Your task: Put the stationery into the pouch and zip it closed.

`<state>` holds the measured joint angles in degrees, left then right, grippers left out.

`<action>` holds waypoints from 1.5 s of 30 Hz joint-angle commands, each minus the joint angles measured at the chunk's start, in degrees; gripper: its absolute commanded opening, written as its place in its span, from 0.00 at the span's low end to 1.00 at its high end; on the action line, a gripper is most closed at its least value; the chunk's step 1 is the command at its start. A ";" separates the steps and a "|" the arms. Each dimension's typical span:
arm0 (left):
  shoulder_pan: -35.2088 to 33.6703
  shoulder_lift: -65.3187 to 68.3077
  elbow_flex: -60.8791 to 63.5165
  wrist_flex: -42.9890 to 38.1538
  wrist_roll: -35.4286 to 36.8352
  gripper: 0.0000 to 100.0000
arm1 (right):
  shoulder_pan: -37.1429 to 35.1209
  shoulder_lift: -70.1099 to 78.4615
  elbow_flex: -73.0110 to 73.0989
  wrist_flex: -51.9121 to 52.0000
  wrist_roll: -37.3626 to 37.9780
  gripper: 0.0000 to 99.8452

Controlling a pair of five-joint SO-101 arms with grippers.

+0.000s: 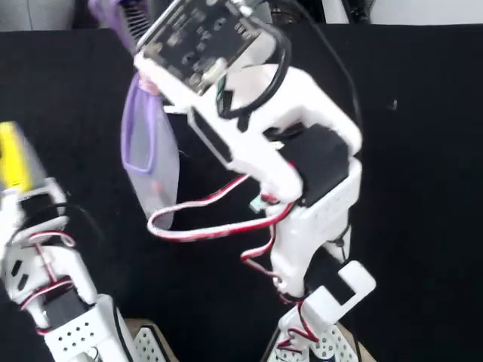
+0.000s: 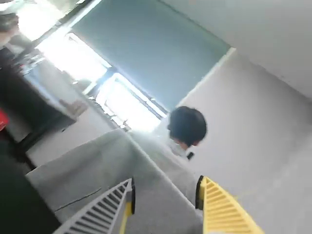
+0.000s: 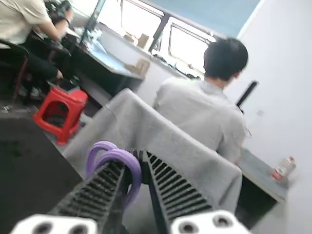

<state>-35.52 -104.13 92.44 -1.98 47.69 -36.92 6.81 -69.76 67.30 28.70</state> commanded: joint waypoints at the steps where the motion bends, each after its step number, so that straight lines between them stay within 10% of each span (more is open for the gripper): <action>1: -4.53 -0.35 -3.47 11.43 9.49 0.22 | 6.68 -0.75 -0.66 4.13 0.44 0.01; 15: 16.66 -0.35 -12.53 44.31 -17.32 0.22 | 13.45 4.09 0.13 8.53 0.53 0.01; 31: 16.84 -0.35 1.54 31.82 -17.23 0.22 | 29.01 4.00 -24.40 1.05 0.79 0.01; 45: 17.27 -0.35 1.80 31.91 -17.49 0.23 | 40.62 -18.68 -10.86 -6.68 5.71 0.01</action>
<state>-18.90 -104.04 94.29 31.25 30.90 2.46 -1.89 -87.43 63.43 33.98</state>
